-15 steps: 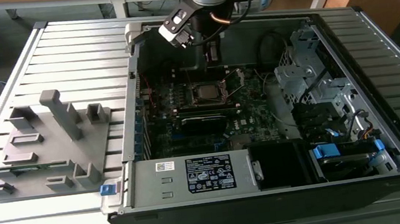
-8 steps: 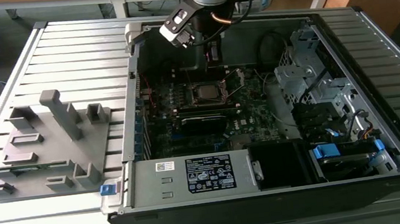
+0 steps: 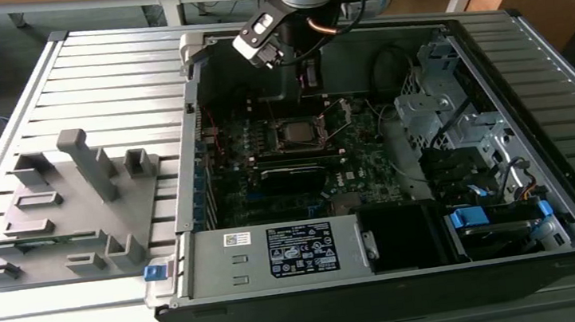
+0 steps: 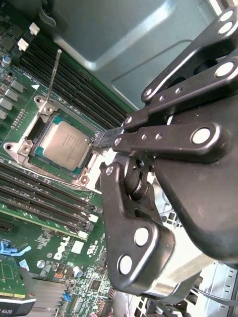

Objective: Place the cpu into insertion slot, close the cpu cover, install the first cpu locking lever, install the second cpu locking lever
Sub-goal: 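Close the cpu cover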

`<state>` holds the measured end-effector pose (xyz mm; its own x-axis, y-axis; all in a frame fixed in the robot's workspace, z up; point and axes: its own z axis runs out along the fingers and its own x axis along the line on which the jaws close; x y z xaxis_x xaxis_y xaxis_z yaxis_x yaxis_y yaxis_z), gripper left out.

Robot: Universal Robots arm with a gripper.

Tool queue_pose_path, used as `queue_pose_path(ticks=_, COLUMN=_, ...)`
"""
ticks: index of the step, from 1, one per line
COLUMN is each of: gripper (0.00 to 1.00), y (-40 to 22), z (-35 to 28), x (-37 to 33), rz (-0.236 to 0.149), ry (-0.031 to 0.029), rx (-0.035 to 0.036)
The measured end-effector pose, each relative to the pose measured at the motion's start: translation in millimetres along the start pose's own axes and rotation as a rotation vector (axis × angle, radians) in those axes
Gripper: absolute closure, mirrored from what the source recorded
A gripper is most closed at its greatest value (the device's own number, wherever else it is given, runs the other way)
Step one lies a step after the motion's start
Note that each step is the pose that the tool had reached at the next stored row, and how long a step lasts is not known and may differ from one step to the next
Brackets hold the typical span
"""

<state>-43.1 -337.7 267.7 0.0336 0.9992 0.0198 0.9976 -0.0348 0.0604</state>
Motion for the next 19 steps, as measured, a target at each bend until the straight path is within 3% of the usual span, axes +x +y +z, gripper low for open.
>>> queue_pose_path(ticks=13, gripper=0.89, y=13.0, z=0.8, x=0.4, rz=0.000, ry=0.0000, rx=0.0000)
queue_pose_path(ticks=19, gripper=0.89, y=22.1, z=1.5, x=0.7, rz=0.000, ry=0.0001, rx=0.0000)
